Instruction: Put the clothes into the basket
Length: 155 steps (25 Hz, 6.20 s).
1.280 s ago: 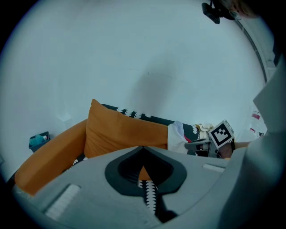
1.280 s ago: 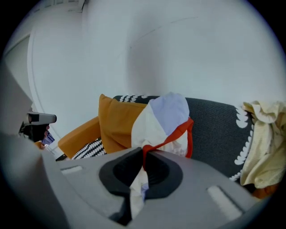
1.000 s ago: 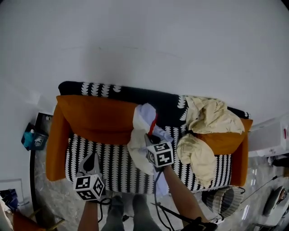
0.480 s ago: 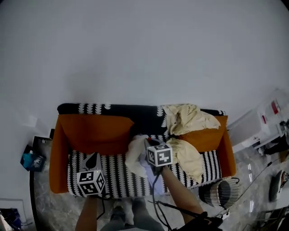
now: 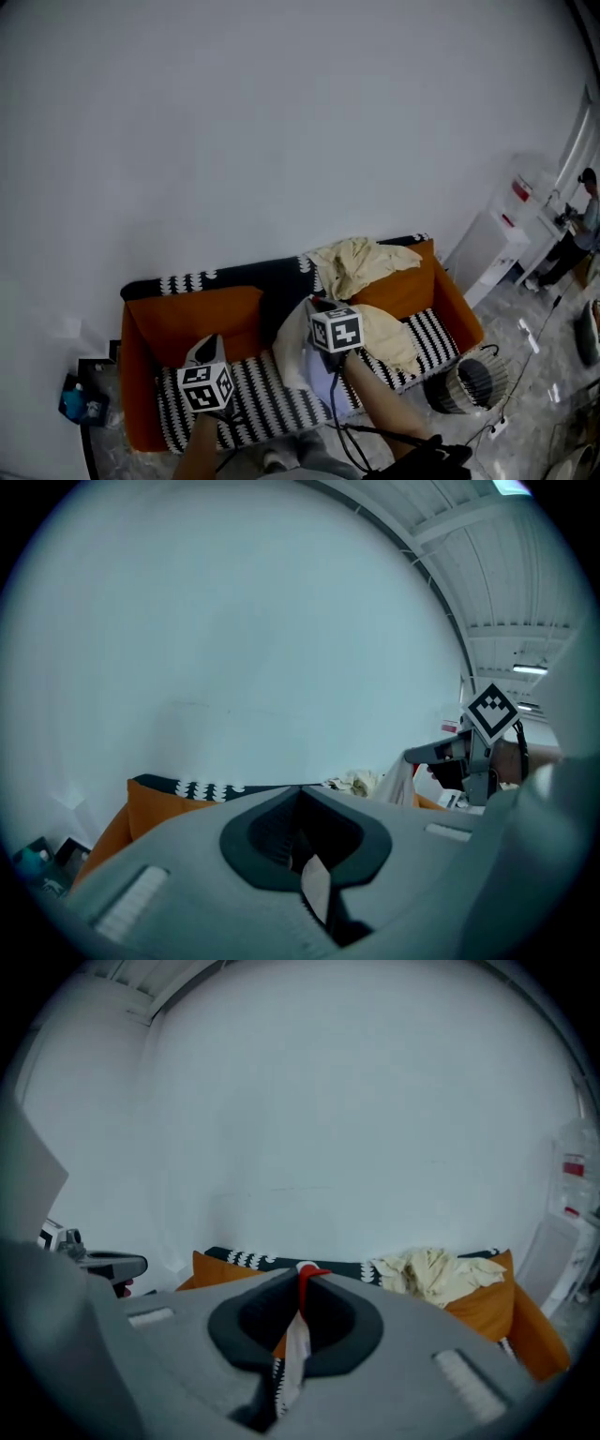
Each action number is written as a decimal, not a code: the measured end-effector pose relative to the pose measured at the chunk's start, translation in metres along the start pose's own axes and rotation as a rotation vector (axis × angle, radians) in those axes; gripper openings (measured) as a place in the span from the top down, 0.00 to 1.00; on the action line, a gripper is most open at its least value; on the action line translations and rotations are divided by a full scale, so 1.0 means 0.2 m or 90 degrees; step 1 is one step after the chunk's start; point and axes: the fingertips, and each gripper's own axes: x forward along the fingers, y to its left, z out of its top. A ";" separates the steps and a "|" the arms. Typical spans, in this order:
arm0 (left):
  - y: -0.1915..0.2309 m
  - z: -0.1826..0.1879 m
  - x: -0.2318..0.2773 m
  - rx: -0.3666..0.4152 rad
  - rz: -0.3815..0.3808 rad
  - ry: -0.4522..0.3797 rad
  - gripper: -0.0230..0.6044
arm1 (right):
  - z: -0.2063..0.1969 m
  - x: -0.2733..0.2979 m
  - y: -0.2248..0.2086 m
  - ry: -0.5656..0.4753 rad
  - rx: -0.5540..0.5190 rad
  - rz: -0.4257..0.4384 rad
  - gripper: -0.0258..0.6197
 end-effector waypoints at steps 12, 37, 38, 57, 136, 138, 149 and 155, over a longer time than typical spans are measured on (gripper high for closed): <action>-0.48 0.37 0.03 0.101 -0.146 -0.063 0.96 | 0.27 -0.54 -0.26 -0.089 0.012 -0.134 0.95; -2.23 0.26 0.14 0.143 -0.386 -0.062 0.96 | -0.04 -1.91 -1.41 -0.148 0.079 -0.353 0.95; -2.31 0.23 0.14 0.143 -0.394 -0.059 0.96 | -0.08 -1.97 -1.46 -0.148 0.082 -0.361 0.95; -3.70 0.23 0.09 0.226 -0.534 -0.088 0.96 | -0.32 -3.00 -2.25 -0.221 0.124 -0.501 0.95; -5.27 -1.01 1.02 0.366 -0.641 0.195 0.96 | -1.93 -3.05 -3.93 -0.020 0.475 -0.572 0.95; -5.28 -1.09 1.06 0.369 -0.633 0.213 0.96 | -2.02 -3.00 -3.96 -0.009 0.490 -0.559 0.95; -5.27 -1.45 1.19 0.377 -0.591 0.294 0.96 | -2.44 -2.71 -4.05 0.075 0.578 -0.486 0.95; -5.21 -1.55 1.27 0.367 -0.560 0.319 0.96 | -2.57 -2.57 -4.06 0.128 0.580 -0.433 0.89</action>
